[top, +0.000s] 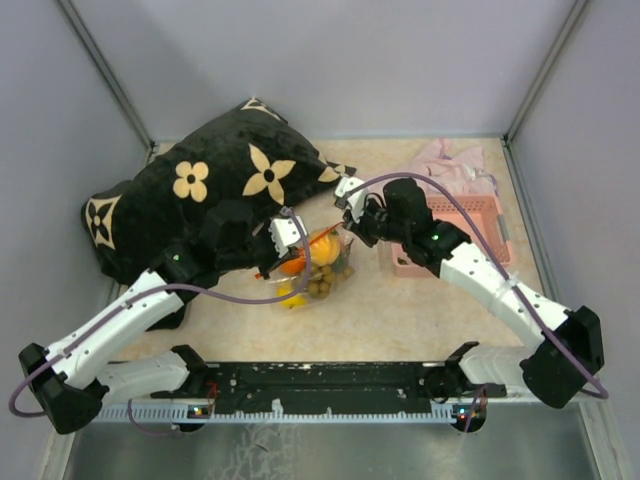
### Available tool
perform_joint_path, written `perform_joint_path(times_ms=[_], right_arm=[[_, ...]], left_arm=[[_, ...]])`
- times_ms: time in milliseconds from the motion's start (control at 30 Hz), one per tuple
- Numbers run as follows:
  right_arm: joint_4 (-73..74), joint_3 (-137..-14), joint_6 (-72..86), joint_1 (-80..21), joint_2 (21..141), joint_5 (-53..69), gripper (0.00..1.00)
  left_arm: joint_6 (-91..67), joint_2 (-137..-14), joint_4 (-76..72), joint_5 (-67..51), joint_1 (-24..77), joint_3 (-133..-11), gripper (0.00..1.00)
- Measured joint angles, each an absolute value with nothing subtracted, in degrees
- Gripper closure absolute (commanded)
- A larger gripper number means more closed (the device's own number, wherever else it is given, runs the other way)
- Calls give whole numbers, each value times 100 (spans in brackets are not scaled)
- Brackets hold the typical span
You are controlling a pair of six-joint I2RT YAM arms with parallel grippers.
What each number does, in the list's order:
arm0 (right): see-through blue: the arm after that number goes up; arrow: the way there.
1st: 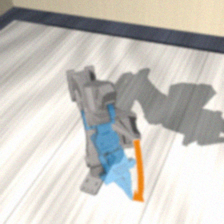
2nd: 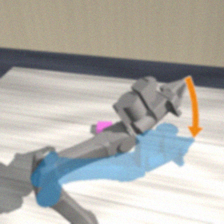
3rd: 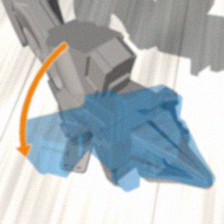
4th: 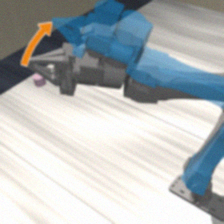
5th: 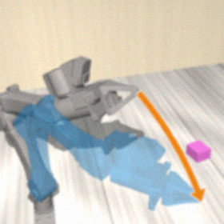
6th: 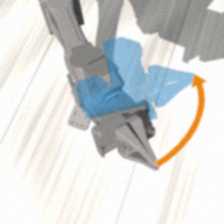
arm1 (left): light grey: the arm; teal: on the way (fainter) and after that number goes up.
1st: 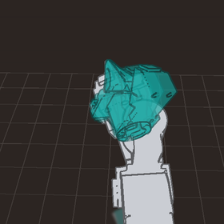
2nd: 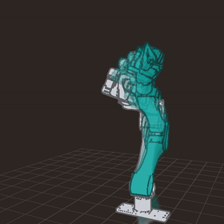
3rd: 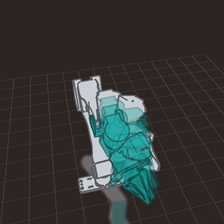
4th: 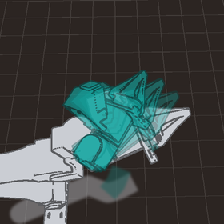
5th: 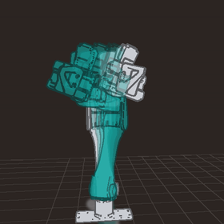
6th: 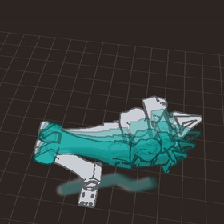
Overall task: Place the food in the zip-top bag and seal the zipper
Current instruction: Zip the zipper food storage bag at the center of the board, then place the zipper food storage bag at the center of the board.
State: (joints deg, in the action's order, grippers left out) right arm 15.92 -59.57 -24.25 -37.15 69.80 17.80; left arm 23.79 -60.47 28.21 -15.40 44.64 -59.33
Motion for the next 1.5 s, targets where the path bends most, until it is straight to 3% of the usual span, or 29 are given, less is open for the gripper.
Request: perform_joint_path(times_ms=[367, 667, 933, 1133, 1233, 1500], right_arm=[[1590, -5693, -2071, -3221, 6716, 744, 100], [1406, -5614, -1772, -3061, 6598, 904, 100], [690, -5824, -1673, -3015, 7229, 963, 100], [-123, -5854, -1651, -2969, 7516, 1002, 100], [-454, -5802, -1594, -2945, 7487, 1157, 100], [-821, -4473, -1072, -2899, 6956, 1992, 82]], left_arm=[[2141, -5780, 3225, -982, 4466, -5907, 100], [1931, -5555, 3124, 202, 4528, -5774, 100], [2058, -5736, 2176, 1597, 4480, -5631, 100], [2102, -6093, 1538, 1857, 4088, -5631, 98], [2016, -5986, 1369, 1763, 4018, -5544, 93], [1007, -5231, 1511, 1009, 4001, -4768, 80]])
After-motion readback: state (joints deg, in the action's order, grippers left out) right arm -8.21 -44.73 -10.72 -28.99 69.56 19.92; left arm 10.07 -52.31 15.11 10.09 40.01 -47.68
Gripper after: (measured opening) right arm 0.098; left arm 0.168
